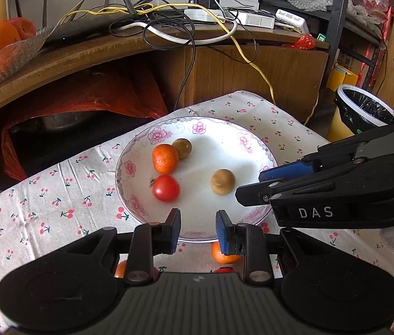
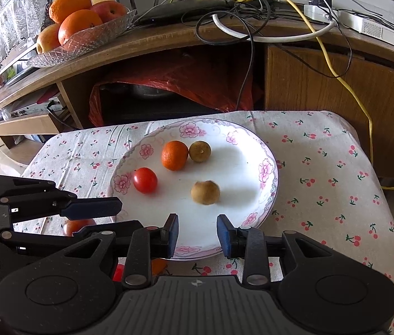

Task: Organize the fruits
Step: 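Lift both open tools away from the bowl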

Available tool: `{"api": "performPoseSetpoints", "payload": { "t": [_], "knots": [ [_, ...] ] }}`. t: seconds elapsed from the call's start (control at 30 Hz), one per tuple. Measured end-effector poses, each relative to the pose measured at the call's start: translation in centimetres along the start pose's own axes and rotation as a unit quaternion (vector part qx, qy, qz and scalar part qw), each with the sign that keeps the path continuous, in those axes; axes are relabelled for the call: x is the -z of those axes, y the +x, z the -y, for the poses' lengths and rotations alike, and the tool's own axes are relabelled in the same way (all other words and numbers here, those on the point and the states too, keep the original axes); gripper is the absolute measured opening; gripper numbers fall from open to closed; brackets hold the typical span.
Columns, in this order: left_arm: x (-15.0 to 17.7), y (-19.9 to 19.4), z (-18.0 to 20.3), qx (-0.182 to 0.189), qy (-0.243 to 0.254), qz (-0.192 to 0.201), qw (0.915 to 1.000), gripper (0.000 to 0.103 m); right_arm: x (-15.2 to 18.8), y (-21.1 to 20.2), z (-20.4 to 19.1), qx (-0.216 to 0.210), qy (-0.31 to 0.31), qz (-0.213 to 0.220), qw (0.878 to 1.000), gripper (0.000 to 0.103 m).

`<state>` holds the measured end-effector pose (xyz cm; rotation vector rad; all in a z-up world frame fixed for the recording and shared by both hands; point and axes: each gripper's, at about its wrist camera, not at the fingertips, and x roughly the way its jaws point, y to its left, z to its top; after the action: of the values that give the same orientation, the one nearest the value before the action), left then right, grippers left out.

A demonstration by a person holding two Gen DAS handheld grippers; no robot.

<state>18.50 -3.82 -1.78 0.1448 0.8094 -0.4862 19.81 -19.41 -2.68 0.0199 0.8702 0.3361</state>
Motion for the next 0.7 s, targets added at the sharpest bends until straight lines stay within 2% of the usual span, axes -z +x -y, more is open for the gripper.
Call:
{"api": "performPoseSetpoints", "payload": {
  "t": [0.7],
  "knots": [
    [0.34,-0.90,0.42,0.001,0.012,0.003,0.9999,0.036,0.18,-0.67,-0.64,0.004,-0.018,0.004,1.000,0.028]
  ]
}}
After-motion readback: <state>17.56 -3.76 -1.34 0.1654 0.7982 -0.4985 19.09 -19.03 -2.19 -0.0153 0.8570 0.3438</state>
